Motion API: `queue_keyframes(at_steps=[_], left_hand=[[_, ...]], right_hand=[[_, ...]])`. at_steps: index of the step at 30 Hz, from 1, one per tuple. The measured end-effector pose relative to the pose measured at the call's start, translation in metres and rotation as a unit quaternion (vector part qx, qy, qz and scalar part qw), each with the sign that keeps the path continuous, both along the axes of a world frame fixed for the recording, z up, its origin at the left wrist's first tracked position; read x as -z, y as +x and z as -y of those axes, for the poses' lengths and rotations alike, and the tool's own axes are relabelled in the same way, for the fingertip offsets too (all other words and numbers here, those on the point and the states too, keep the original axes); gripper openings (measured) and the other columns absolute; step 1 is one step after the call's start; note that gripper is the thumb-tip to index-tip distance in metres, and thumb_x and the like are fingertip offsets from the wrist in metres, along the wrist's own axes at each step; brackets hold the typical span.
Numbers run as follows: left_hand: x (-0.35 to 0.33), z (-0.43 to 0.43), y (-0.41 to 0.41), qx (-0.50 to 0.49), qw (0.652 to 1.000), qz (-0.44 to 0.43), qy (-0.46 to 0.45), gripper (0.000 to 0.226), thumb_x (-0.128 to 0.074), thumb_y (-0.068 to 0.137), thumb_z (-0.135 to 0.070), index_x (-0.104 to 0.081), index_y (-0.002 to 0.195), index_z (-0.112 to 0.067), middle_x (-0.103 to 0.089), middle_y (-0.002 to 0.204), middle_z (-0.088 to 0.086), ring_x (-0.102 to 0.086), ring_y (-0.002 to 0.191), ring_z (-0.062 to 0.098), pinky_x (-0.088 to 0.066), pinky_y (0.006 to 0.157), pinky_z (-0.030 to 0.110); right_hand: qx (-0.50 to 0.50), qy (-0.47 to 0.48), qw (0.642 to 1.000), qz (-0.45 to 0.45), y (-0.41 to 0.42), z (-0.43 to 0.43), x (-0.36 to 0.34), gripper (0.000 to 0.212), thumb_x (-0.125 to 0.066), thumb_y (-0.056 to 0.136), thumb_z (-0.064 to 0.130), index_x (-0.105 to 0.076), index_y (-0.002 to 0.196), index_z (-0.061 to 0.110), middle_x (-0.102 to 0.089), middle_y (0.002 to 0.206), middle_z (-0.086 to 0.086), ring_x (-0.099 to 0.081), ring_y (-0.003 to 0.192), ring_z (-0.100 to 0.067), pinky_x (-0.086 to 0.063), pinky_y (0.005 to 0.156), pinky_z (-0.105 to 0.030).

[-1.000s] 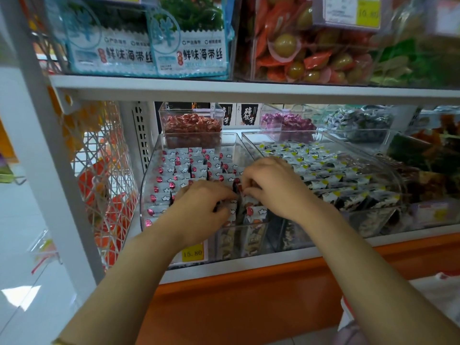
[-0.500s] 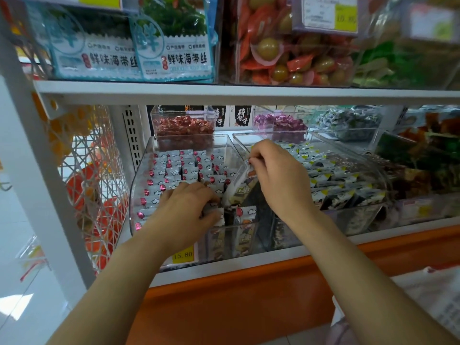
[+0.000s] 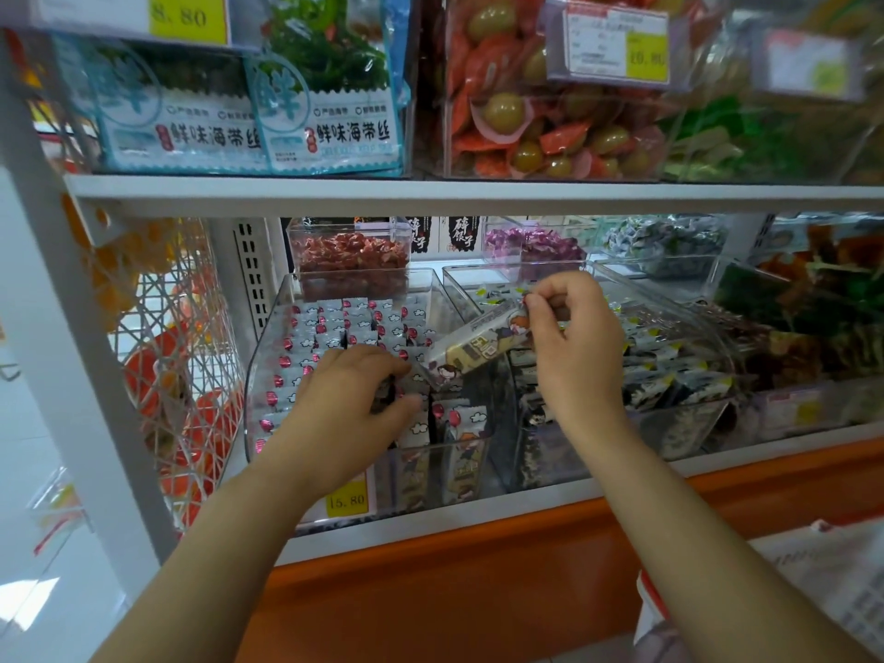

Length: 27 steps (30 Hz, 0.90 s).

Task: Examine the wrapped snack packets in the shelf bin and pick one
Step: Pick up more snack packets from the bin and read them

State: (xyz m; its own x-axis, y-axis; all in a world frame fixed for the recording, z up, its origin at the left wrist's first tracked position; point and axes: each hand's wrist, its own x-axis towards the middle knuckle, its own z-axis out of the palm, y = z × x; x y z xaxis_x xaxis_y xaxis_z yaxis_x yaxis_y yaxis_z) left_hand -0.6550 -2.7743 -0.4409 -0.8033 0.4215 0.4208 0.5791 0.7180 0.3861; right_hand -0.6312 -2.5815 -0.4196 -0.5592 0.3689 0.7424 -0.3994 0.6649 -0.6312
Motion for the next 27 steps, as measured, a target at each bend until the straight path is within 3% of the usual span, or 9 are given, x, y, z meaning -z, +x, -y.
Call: queue_keyframes(at_steps=[2, 4, 6, 9, 12, 15, 21, 27], left_hand=[[-0.005, -0.002, 0.005, 0.016, 0.993, 0.043, 0.109, 0.038, -0.052, 0.091, -0.036, -0.056, 0.125, -0.02, -0.06, 0.109, -0.007, -0.054, 0.097, 0.004, -0.045, 0.082, 0.014], [-0.008, -0.004, 0.009, 0.024, 0.975, 0.092, 0.201, 0.028, -0.051, 0.092, -0.032, -0.059, 0.117, -0.022, -0.061, 0.093, -0.013, -0.056, 0.077, -0.008, -0.041, 0.062, 0.001], [-0.009, -0.002, 0.01, 0.025, 0.949, 0.134, 0.284, 0.016, -0.051, 0.093, -0.029, -0.065, 0.101, -0.025, -0.064, 0.077, -0.009, -0.056, 0.063, -0.007, -0.044, 0.055, 0.006], [-0.01, 0.004, 0.009, 0.019, 0.891, 0.218, 0.397, 0.02, -0.051, 0.093, -0.03, -0.069, 0.086, -0.024, -0.066, 0.065, -0.004, -0.059, 0.057, 0.004, -0.049, 0.052, 0.014], [-0.011, 0.008, 0.008, 0.036, 0.805, 0.305, 0.507, 0.032, -0.051, 0.094, -0.025, -0.072, 0.071, -0.017, -0.064, 0.063, 0.003, -0.059, 0.057, 0.009, -0.051, 0.052, 0.019], [-0.013, 0.012, 0.006, 0.016, 0.753, 0.328, 0.57, 0.026, -0.05, 0.095, -0.021, -0.061, 0.078, -0.005, -0.063, 0.06, 0.003, -0.061, 0.053, 0.009, -0.051, 0.05, 0.018], [-0.013, 0.015, 0.007, -0.024, 0.737, 0.296, 0.607, 0.023, -0.055, 0.093, -0.023, -0.055, 0.075, -0.008, -0.059, 0.05, -0.001, -0.058, 0.048, 0.007, -0.051, 0.049, 0.016], [-0.015, 0.015, 0.01, 0.026, 0.724, 0.314, 0.613, 0.022, -0.054, 0.091, -0.013, -0.06, 0.071, -0.006, -0.06, 0.056, 0.002, -0.058, 0.05, 0.006, -0.05, 0.051, 0.013]], right_hand=[[-0.025, -0.044, 0.999, 0.013, 0.001, 0.001, 0.001, 0.012, -0.053, 0.092, 0.006, -0.052, 0.083, 0.013, -0.053, 0.071, 0.01, -0.055, 0.065, 0.01, -0.043, 0.058, -0.006], [-0.081, -0.118, 0.989, 0.041, 0.004, 0.003, 0.003, 0.013, -0.052, 0.093, 0.008, -0.053, 0.082, 0.015, -0.059, 0.076, 0.0, -0.06, 0.066, -0.001, -0.052, 0.06, -0.015], [-0.135, -0.197, 0.968, 0.072, 0.007, 0.006, 0.005, 0.012, -0.053, 0.093, 0.01, -0.057, 0.084, 0.015, -0.062, 0.08, -0.005, -0.064, 0.065, -0.01, -0.057, 0.058, -0.026], [-0.222, -0.307, 0.919, 0.107, 0.01, 0.008, 0.006, 0.011, -0.056, 0.091, 0.014, -0.063, 0.084, 0.01, -0.064, 0.074, -0.004, -0.062, 0.054, -0.008, -0.052, 0.047, -0.021], [-0.322, -0.396, 0.849, 0.136, 0.012, 0.009, 0.008, 0.012, -0.062, 0.081, 0.017, -0.066, 0.084, 0.005, -0.068, 0.068, -0.004, -0.063, 0.053, -0.01, -0.052, 0.048, -0.02], [-0.386, -0.42, 0.809, 0.142, 0.012, 0.01, 0.01, 0.023, -0.065, 0.067, 0.009, -0.067, 0.089, 0.002, -0.072, 0.074, -0.006, -0.068, 0.064, -0.015, -0.055, 0.057, -0.02], [-0.403, -0.417, 0.802, 0.142, 0.013, 0.016, 0.012, 0.034, -0.064, 0.067, 0.002, -0.063, 0.101, -0.003, -0.072, 0.076, -0.008, -0.07, 0.07, -0.018, -0.056, 0.064, -0.021], [-0.366, -0.488, 0.781, 0.13, 0.013, 0.017, 0.01, 0.011, -0.054, 0.083, -0.009, -0.063, 0.087, -0.002, -0.069, 0.067, -0.008, -0.067, 0.061, -0.015, -0.056, 0.057, -0.02]])
